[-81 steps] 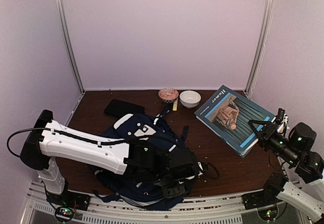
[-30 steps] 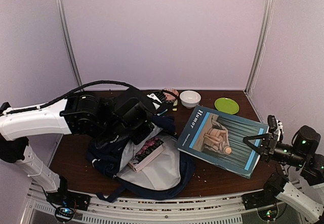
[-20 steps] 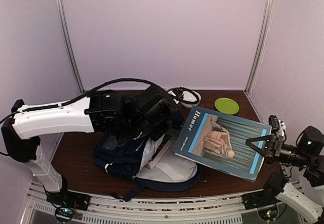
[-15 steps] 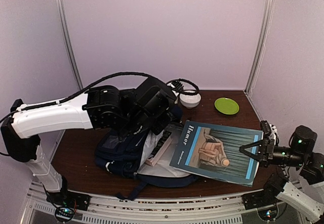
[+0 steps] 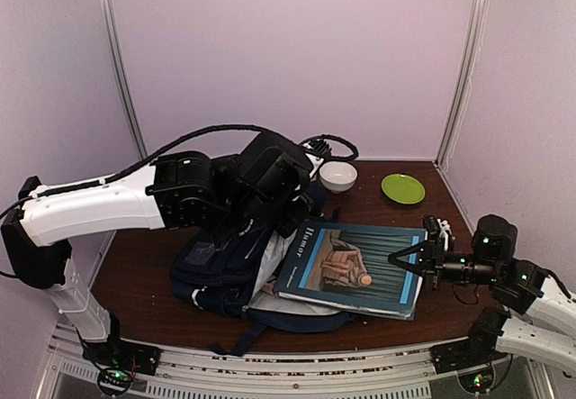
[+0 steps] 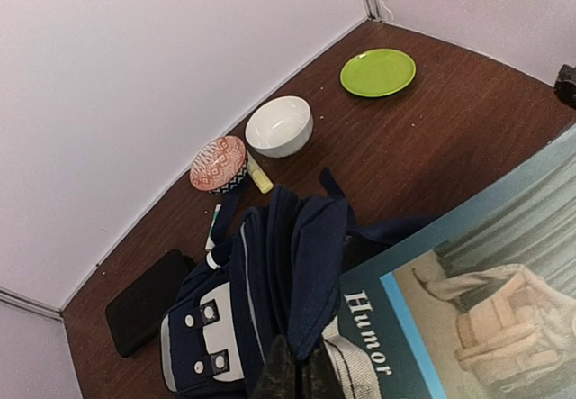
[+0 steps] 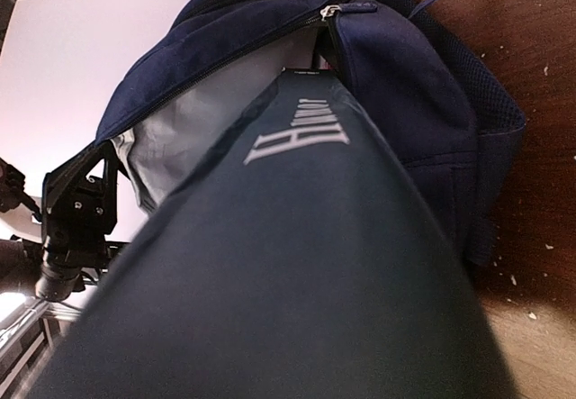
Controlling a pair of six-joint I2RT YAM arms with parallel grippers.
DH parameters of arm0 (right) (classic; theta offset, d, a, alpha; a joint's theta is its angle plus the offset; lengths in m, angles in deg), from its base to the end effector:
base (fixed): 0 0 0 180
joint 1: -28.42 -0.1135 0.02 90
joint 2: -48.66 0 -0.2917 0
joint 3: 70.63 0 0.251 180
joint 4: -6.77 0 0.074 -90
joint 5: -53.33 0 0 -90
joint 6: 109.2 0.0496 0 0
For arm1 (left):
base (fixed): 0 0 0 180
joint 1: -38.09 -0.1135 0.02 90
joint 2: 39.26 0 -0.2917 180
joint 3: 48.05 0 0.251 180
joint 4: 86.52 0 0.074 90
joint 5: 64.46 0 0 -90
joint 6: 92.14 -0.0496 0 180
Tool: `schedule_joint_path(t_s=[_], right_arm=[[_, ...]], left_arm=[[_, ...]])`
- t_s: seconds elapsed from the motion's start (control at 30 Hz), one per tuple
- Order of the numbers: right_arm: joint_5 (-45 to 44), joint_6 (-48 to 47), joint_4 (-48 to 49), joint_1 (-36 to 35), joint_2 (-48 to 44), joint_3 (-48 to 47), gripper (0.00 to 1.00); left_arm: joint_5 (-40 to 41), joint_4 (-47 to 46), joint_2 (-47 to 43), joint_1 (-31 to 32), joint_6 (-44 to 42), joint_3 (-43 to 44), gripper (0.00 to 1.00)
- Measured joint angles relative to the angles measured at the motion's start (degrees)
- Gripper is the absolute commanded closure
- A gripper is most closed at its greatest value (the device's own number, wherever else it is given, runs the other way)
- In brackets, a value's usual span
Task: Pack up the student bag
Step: Place the book in the student bag.
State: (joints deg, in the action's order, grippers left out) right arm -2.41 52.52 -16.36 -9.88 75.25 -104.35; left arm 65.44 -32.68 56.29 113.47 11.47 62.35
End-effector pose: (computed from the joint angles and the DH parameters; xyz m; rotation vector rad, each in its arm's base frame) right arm 0.0759 0.0955 0.2435 0.1437 2.2629 1.7539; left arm 0.1262 -0.3577 0.3977 0.7468 1.9393 -0.1545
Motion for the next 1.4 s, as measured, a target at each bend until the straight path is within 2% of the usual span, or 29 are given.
schedule_joint_path(t_s=[0.17,0.47,0.9,0.93,1.03,1.1,1.23,1.4], right_arm=[[-1.42,2.27,9.99,-2.75,8.15,0.20,0.73],[-7.13,6.73,23.45,-5.79,16.63,1.16,0.73],[-18.86,8.48,39.54,-16.15,47.89,-10.01,0.73],[-19.12,8.57,40.26,-16.63,50.60,-11.80,0.68],[-18.75,8.68,41.35,-17.70,58.75,-18.23,0.40],[-17.55,8.85,42.58,-18.01,62.69,-21.62,0.27],[-16.04,6.12,40.39,-18.53,63.12,-24.28,0.17],[-16.02,1.53,30.45,-18.84,54.71,-24.30,0.11]], left_arm=[[-1.36,-1.05,-0.04,0.04,-0.09,0.00,1.00],[-3.52,-1.36,-0.09,0.63,-0.22,1.16,1.00],[-6.05,-2.69,-0.11,2.45,1.20,1.55,1.00],[-6.36,-2.69,-0.11,2.54,1.53,1.51,1.00],[-7.13,-2.73,-0.13,3.08,2.40,1.31,1.00],[-7.19,-2.78,-0.28,3.56,2.71,1.07,1.00],[-6.21,-3.58,-1.66,4.09,2.89,-0.70,1.00],[-3.30,-4.00,-3.30,4.13,2.49,-1.64,1.00]])
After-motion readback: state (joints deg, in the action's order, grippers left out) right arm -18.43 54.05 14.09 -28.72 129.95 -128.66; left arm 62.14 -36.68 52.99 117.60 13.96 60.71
